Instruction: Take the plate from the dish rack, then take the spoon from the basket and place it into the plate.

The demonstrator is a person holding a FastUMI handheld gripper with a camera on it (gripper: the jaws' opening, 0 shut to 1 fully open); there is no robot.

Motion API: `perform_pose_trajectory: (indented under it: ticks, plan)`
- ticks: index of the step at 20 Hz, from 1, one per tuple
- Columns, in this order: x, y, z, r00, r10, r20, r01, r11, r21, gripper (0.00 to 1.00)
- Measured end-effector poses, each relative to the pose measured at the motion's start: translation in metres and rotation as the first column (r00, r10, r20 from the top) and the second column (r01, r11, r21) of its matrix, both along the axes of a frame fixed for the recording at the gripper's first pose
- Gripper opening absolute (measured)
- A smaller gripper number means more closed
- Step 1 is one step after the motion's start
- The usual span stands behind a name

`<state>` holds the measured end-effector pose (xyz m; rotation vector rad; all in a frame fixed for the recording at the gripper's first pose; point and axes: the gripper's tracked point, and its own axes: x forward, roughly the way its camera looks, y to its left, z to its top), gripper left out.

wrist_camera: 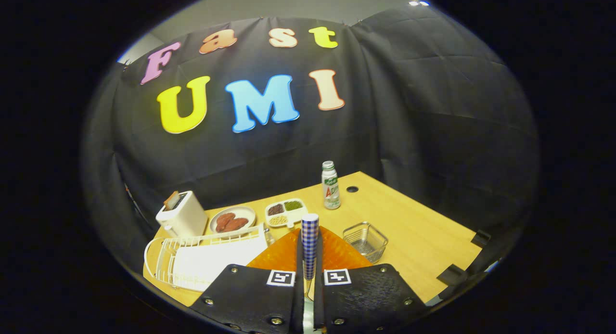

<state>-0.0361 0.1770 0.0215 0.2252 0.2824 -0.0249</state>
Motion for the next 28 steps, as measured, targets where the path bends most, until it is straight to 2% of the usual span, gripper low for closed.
perform_pose_trajectory:
  ticks: [5, 9, 17, 21, 22, 28]
  plan:
    - [-0.042, 0.056, -0.045, 0.986, 0.151, -0.073, -0.152, 0.988, -0.007, 0.08]
    - [-0.062, 0.076, -0.080, 0.971, 0.201, -0.132, -0.203, 0.979, -0.004, 0.08]
    - [-0.070, 0.080, -0.114, 0.959, 0.204, -0.196, -0.198, 0.979, 0.047, 0.08]
    - [-0.068, 0.073, -0.108, 0.967, 0.181, -0.181, -0.170, 0.983, 0.072, 0.16]
    - [-0.066, 0.072, -0.107, 0.968, 0.176, -0.179, -0.164, 0.983, 0.076, 0.23]
    - [-0.062, 0.066, -0.098, 0.972, 0.170, -0.164, -0.163, 0.985, 0.058, 0.23]
